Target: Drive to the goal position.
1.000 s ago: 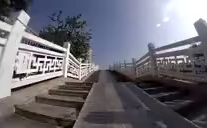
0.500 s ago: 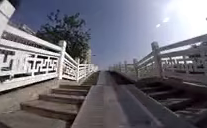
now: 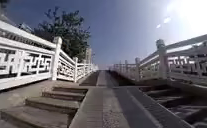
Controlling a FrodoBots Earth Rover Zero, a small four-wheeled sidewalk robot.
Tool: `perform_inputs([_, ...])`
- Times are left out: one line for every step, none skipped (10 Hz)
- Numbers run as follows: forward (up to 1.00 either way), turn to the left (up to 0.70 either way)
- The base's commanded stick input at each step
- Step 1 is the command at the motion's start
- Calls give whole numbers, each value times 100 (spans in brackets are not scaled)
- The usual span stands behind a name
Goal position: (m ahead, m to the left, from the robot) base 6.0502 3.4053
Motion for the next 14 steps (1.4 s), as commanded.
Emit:
perform_inputs([70,1])
perform_inputs([70,1])
perform_inputs([70,1])
perform_inputs([70,1])
perform_inputs([70,1])
perform_inputs([70,1])
perform_inputs([70,1])
perform_inputs([70,1])
perform_inputs([70,1])
perform_inputs([70,1])
perform_inputs([70,1])
perform_inputs([70,1])
perform_inputs([70,1])
perform_inputs([70,2])
